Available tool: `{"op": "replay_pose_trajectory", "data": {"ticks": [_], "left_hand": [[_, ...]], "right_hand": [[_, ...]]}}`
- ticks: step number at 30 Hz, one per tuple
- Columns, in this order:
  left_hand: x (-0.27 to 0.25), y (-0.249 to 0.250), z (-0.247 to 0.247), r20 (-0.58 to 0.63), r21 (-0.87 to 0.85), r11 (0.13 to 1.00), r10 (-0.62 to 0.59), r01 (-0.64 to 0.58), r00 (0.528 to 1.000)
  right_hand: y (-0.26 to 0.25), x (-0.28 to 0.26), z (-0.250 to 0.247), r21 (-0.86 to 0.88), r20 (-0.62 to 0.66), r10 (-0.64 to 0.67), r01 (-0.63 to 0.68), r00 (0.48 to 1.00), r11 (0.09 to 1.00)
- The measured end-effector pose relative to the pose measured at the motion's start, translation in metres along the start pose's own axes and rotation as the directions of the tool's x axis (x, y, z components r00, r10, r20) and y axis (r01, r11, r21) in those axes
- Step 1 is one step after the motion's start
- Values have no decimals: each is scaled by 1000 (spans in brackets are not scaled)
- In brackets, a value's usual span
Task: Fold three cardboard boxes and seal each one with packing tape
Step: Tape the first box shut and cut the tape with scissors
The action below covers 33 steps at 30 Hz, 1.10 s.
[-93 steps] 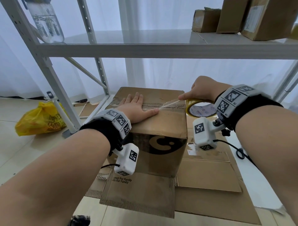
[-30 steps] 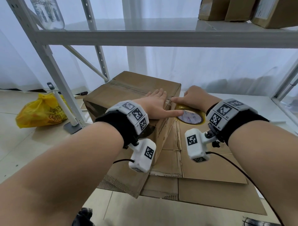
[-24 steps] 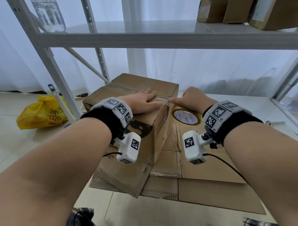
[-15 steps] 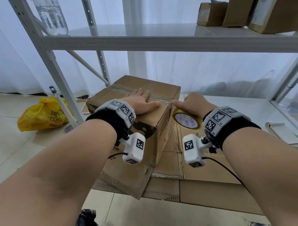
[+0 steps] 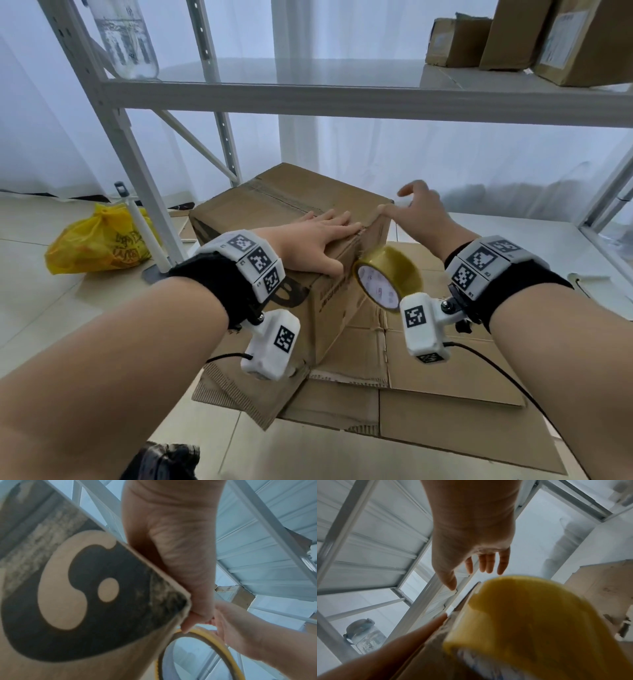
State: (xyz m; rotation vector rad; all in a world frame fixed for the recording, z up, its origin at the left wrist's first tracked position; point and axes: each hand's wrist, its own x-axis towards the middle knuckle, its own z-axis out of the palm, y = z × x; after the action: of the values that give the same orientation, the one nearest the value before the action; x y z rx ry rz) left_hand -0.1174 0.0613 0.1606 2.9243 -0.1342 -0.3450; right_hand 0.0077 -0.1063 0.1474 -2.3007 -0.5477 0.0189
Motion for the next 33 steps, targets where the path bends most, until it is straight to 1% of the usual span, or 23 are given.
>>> {"op": "replay_pose_trajectory", "data": {"ticks": [1,2,3,4,5,6,7,8,9,10,11,13,15,18,20,21,23,25,26,28,30,31,33], "left_hand": [[-4,-3,1,-30,-17,1000,-9,8,1000],[-7,-5,3,-83,-49,998,-51,47,995],[-10,-9,5,-145,-90,987,-147,135,978],[-14,-14,7,-196,-138,954,-290,266,937],[-18,-20,9,-214,-192,888,-452,417,866],[-24,-27,10,-199,-256,795,-600,550,775],[-29,-34,13,-163,-335,693,-710,638,685],[-34,-39,15,-124,-428,602,-778,675,616],[-38,-43,18,-94,-521,529,-815,670,571],[-40,-45,22,-78,-599,482,-830,640,552],[-41,-45,25,-76,-654,455,-834,604,546],[-41,-43,30,-99,-707,453,-824,543,558],[-42,-41,29,-162,-741,479,-808,471,567],[-41,-35,15,-319,-748,566,-765,347,560],[-38,-31,1,-395,-730,623,-720,280,571],[-36,-30,-6,-409,-728,638,-697,249,588],[-28,-25,-18,-394,-727,652,-653,214,647],[-18,-21,-25,-371,-696,684,-602,217,708],[-12,-17,-25,-362,-660,716,-568,227,739],[0,-8,-20,-332,-553,790,-502,266,799],[10,0,-12,-275,-403,859,-442,315,854],[14,2,-6,-257,-309,891,-416,334,872],[20,-1,3,-268,-158,926,-375,343,888]], "right_hand": [[-3,4,-1,-16,-14,-3,3,1000,1000],[-5,7,-1,-31,15,0,1,1000,1000],[-8,10,0,-22,79,16,-14,997,1000],[-8,13,2,6,157,39,-40,987,999],[-10,14,5,31,231,59,-68,971,997],[-11,15,8,45,283,69,-85,957,995],[-12,14,12,53,306,73,-94,949,994],[-12,14,15,78,300,70,-98,951,992],[-12,13,18,125,283,75,-114,956,986],[-12,12,20,189,257,82,-133,963,973],[-12,10,21,238,237,100,-157,966,958],[-13,7,19,283,212,127,-185,969,941],[-14,3,12,285,178,125,-172,976,943],[-19,-4,-1,264,55,84,-96,995,960],[-22,-7,-12,177,6,58,-58,998,983],[-25,-10,-19,122,5,58,-58,998,991],[-24,-12,-31,27,-10,73,-73,997,997],[-19,-16,-38,-28,-27,114,-114,993,993],[-14,-19,-38,-34,-36,132,-133,991,990],[2,-25,-32,-29,-26,176,-177,984,984],[20,-29,-21,-28,-11,214,-214,977,976],[27,-31,-15,-17,-8,232,-232,973,973],[36,-28,-7,6,-2,249,-249,968,968]]}}
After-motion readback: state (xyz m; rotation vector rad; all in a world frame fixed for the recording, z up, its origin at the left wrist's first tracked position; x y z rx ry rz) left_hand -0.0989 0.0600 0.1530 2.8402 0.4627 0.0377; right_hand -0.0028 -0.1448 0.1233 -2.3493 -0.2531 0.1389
